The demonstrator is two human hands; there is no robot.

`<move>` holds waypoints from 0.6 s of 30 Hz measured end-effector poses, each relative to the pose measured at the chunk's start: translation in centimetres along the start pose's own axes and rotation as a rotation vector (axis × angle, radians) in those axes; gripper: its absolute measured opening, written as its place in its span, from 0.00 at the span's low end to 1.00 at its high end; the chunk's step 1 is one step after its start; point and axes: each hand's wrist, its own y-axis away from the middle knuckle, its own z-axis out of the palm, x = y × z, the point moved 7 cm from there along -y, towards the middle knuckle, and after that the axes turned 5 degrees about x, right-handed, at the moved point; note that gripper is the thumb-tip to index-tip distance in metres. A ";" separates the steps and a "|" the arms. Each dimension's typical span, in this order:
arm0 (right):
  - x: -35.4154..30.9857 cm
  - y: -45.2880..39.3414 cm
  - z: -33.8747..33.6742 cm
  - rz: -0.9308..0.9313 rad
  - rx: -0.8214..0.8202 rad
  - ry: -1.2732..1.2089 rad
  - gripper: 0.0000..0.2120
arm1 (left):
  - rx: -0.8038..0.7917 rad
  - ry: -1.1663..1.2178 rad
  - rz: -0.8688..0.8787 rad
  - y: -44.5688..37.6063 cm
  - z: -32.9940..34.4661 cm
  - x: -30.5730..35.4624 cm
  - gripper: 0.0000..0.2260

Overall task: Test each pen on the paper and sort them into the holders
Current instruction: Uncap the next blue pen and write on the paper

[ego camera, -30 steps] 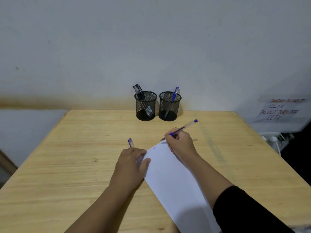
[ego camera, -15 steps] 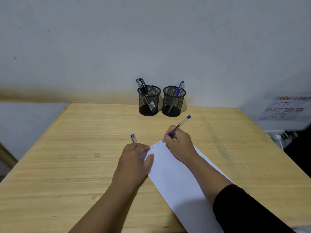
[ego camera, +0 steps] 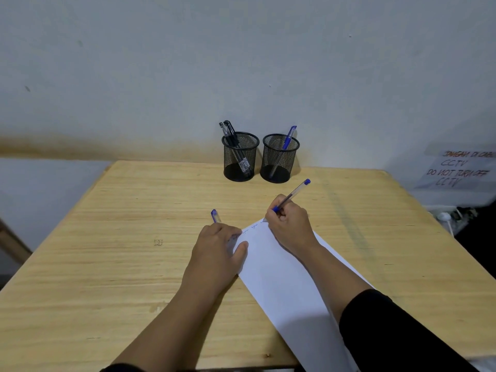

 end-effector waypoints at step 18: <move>-0.3 0.0 0.0 -0.014 0.026 0.026 0.04 | 0.005 -0.009 -0.009 0.0 0.1 -0.1 0.11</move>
